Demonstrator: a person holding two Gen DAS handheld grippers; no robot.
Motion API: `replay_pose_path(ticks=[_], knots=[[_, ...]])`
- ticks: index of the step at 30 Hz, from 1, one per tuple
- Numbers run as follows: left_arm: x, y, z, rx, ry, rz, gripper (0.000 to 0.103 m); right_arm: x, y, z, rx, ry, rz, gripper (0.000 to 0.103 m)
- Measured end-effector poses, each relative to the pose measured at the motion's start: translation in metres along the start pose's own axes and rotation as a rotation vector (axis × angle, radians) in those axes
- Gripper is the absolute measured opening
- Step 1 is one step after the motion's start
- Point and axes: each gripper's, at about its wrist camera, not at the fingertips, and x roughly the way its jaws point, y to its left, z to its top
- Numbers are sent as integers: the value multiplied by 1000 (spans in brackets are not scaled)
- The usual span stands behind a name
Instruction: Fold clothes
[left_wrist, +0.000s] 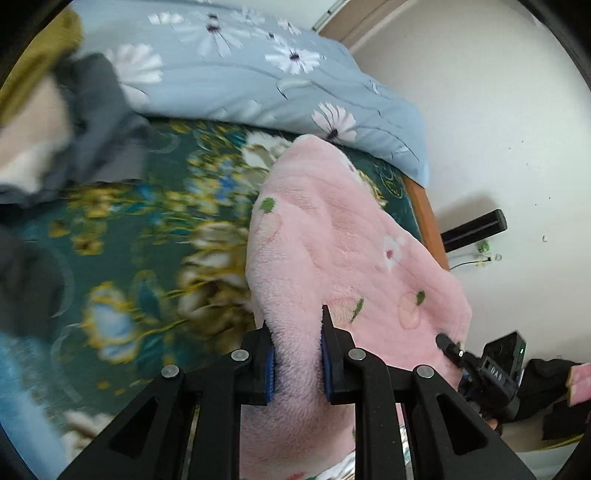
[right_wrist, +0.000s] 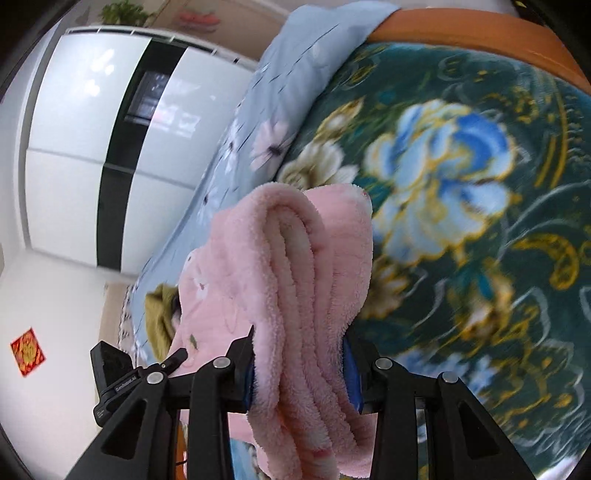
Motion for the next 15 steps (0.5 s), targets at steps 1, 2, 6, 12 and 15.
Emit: replay_pose_path(ticks=[1, 2, 6, 12, 15], knots=[[8, -10, 2, 7, 19, 9, 20, 0, -5, 2, 5, -4, -7, 39], [18, -17, 4, 27, 35, 23, 20, 0, -11, 5, 14, -9, -13, 39], [55, -30, 8, 114, 69, 57, 20, -3, -36, 14, 51, -31, -28, 39], [65, -53, 17, 181, 67, 82, 20, -3, -44, 31, 34, -63, -26, 39], [75, -56, 20, 213, 83, 133, 21, 8, -51, 33, 52, -49, -42, 39]])
